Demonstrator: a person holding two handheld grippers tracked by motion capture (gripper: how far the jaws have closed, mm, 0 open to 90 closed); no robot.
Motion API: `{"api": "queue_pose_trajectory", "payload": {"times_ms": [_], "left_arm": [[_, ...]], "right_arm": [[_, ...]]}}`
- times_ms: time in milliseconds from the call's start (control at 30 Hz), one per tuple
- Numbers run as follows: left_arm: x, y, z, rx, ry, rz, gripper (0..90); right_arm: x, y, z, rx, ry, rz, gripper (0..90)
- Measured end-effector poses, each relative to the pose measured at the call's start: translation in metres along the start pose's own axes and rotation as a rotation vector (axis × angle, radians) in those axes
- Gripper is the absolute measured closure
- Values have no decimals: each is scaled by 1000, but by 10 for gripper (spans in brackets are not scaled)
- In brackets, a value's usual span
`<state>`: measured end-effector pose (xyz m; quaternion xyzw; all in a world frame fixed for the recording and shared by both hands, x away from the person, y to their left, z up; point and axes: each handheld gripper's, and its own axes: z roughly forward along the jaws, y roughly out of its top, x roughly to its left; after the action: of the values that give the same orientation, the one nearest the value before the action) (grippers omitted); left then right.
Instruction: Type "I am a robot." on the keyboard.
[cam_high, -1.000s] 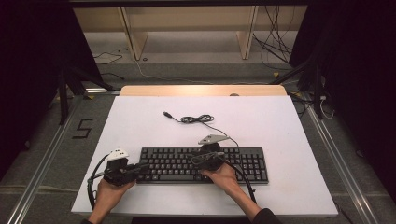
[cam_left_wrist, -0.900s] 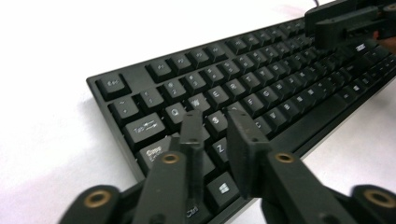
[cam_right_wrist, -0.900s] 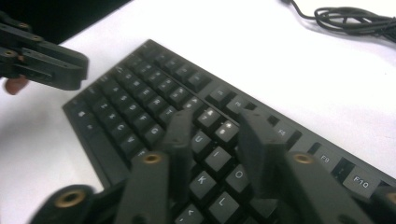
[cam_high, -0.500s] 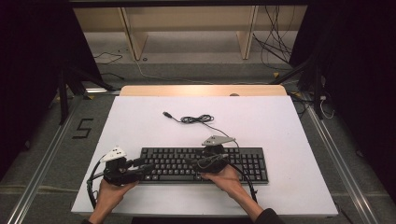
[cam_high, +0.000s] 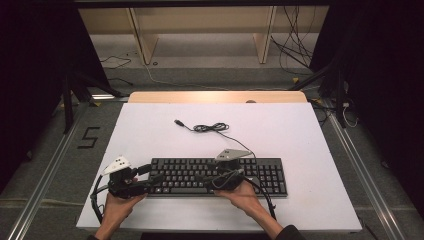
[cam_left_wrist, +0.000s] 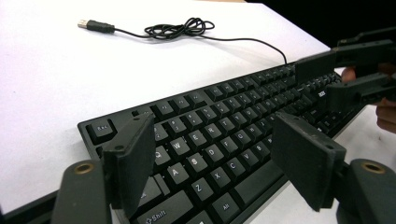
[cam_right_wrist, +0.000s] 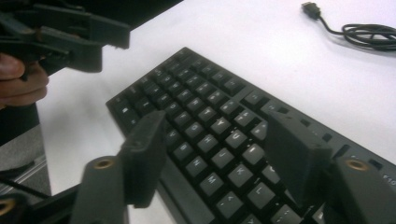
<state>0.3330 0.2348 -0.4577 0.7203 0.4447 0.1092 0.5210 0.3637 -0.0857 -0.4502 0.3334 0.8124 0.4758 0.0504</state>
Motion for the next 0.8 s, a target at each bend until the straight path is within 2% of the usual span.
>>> {"api": "queue_pose_trajectory", "payload": {"times_ms": [267, 467, 800], "left_arm": [[0, 0, 1, 0, 1, 0, 268], [0, 0, 0, -3, 1, -1, 266], [-1, 0, 1, -5, 0, 1, 264]], "right_arm": [[6, -6, 3, 28, 25, -9, 518], [9, -10, 5, 47, 36, -25, 643], [14, -16, 10, 95, 29, -45, 827]]}}
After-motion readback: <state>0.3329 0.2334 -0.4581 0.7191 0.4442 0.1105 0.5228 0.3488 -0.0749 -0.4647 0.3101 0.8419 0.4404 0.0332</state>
